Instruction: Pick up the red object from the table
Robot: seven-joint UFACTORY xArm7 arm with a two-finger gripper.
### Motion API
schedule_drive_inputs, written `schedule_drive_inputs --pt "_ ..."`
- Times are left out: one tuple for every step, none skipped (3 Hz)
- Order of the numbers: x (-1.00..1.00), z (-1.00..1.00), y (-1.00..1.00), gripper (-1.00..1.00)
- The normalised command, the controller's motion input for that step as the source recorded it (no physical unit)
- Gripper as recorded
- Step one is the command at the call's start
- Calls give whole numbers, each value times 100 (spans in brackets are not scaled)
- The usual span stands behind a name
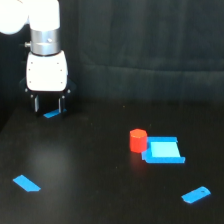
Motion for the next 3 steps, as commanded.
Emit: schedule_drive_inputs --pt "33 -18 10 96" --pt "35 -15 -13 93" --pt "57 10 -34 100"
